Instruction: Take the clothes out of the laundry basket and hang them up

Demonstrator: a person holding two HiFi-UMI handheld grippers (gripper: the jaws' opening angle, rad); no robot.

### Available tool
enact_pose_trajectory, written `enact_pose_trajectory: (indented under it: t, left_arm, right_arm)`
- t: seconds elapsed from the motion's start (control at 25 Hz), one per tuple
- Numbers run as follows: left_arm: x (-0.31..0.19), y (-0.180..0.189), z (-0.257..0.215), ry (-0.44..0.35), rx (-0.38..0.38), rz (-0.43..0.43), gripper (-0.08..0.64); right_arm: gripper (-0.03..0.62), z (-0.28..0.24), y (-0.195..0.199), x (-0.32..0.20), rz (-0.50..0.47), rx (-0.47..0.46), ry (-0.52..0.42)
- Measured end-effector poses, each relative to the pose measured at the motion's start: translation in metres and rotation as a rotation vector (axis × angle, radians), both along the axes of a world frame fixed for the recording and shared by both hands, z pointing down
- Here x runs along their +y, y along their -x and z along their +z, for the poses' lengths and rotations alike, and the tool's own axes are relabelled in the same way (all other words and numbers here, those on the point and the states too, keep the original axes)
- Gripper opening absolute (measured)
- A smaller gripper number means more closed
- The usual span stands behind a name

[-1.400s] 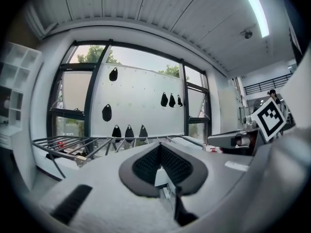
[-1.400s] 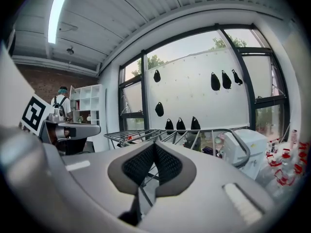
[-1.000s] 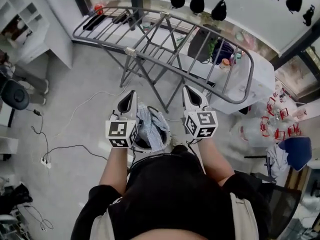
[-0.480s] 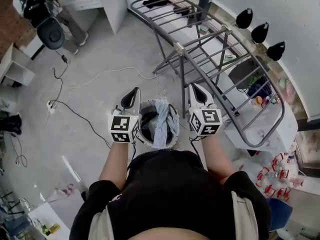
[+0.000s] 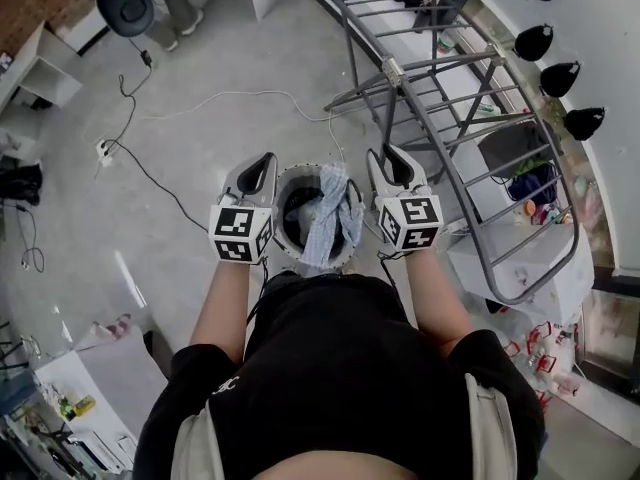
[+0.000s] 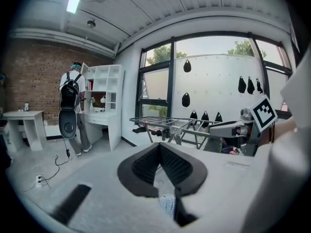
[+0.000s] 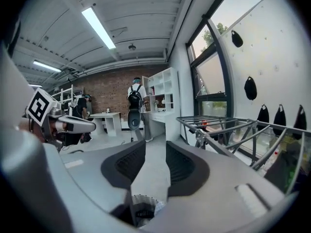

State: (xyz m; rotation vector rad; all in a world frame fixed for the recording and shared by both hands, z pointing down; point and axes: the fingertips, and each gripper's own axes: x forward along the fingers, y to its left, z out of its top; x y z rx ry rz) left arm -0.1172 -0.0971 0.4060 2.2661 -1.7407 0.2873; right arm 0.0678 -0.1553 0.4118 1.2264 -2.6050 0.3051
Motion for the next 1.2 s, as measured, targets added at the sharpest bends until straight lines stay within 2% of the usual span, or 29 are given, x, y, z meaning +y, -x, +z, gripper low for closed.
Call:
enact_pose_trajectory:
  t: [0.04, 0.08, 0.12, 0.16, 0.24, 0.6, 0.8, 0.88, 1.04, 1.2]
  left_arm:
    - [0.001, 0.001, 0.011, 0.024, 0.001, 0.006, -0.005]
    - [0.003, 0.001, 0.024, 0.055, 0.005, 0.022, 0.124]
    - [0.005, -0.001, 0.038, 0.089, 0.007, 0.041, 0.330]
    - [0.008, -0.001, 0.052, 0.123, 0.004, 0.053, 0.364]
    - [0.016, 0.001, 0.076, 0.174, -0.001, 0.051, 0.348]
    - [0.039, 0.015, 0.159, 0.328, 0.073, 0.026, 0.336]
    - [0.054, 0.022, 0.209, 0.427, 0.093, 0.028, 0.333]
    - [0.062, 0.021, 0.228, 0.468, 0.109, 0.036, 0.333]
    - [0.073, 0.018, 0.268, 0.533, 0.138, 0.058, 0.333]
    - [0.078, 0.018, 0.307, 0.582, 0.164, 0.106, 0.333]
  right_arm:
    - [0.142, 0.010, 0.005, 0.002, -0.019, 0.009, 0.018]
    - [0.156, 0.021, 0.008, 0.004, -0.030, 0.021, 0.037]
    - [0.167, 0.033, 0.011, 0.006, -0.038, 0.036, 0.056]
    - [0.172, 0.045, 0.014, 0.009, -0.046, 0.053, 0.076]
    - [0.175, 0.069, 0.019, 0.019, -0.067, 0.082, 0.126]
    - [0.175, 0.189, 0.031, 0.054, -0.119, 0.185, 0.371]
    - [0.175, 0.272, 0.031, 0.074, -0.052, 0.176, 0.607]
    - [0.175, 0.307, 0.029, 0.088, -0.026, 0.198, 0.694]
    - [0.175, 0.375, 0.027, 0.108, 0.016, 0.248, 0.814]
    - [0.175, 0.441, 0.030, 0.128, 0.080, 0.218, 0.950]
